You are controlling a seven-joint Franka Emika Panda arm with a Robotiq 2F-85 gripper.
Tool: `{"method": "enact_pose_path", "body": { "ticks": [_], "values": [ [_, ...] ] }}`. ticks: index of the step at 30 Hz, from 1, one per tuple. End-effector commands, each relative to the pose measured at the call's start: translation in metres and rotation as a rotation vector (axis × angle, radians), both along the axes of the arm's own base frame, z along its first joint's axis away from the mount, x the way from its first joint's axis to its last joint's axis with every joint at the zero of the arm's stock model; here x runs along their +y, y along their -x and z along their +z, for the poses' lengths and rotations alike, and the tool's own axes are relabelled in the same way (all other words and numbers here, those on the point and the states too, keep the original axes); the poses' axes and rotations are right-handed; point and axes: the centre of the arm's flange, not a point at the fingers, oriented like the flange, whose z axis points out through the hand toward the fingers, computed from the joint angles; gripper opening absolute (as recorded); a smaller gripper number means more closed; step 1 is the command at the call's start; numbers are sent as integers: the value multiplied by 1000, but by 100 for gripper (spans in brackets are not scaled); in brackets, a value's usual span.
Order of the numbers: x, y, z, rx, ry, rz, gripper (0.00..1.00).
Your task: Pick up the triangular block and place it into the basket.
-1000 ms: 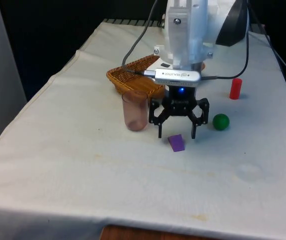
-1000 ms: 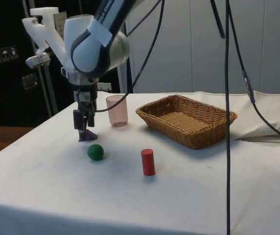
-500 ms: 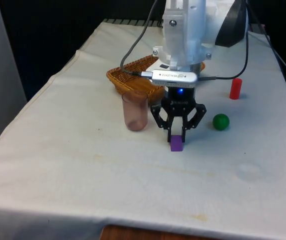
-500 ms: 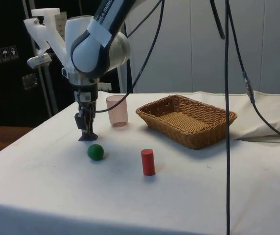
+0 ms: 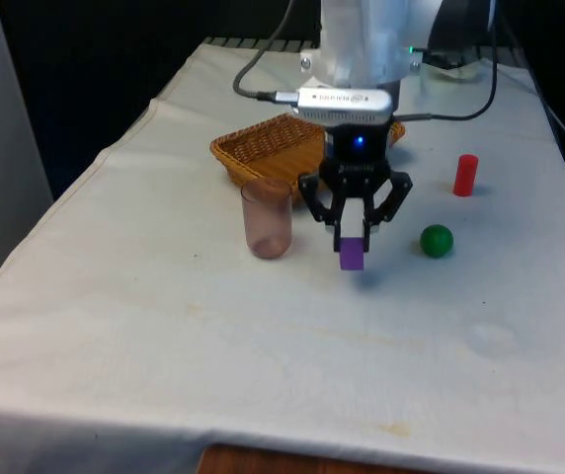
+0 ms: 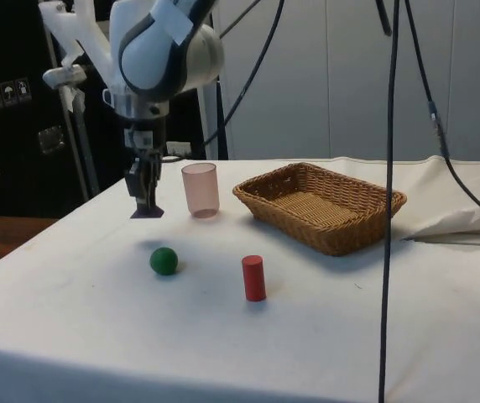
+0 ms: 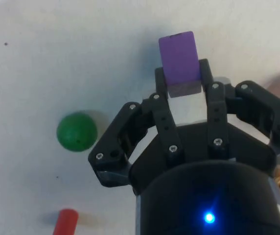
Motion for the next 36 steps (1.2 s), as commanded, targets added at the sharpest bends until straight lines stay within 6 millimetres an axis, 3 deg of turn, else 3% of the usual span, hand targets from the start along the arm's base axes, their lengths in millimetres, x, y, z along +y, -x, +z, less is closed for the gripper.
{"method": "enact_pose_path", "body": {
  "ticks": [1, 4, 13, 15, 22, 36],
  "values": [
    [0, 2, 7, 1, 2, 1, 33],
    [0, 1, 10, -3, -4, -2, 33],
    [-8, 19, 52, 4, -15, -4, 33],
    [-6, 16, 48, 5, -21, -4, 33],
    [-18, 47, 76, 3, -29, -3, 33],
    [-37, 89, 98, 0, -39, -4, 33]
  ]
}}
